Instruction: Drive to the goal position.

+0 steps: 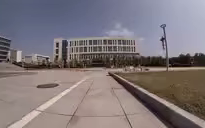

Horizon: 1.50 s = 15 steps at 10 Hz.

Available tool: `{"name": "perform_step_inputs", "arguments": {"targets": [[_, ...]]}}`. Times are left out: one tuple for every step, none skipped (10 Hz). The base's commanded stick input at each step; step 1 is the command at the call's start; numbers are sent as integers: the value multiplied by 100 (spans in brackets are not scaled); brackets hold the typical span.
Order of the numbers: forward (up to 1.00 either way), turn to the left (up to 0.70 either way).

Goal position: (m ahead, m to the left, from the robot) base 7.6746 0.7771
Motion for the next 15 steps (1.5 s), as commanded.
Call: {"name": "perform_step_inputs", "arguments": {"targets": [[4,0],[4,0],[4,0],[4,0],[4,0],[4,0],[4,0],[4,0],[4,0],[4,0],[4,0],[4,0],[4,0],[4,0],[5,0]]}}
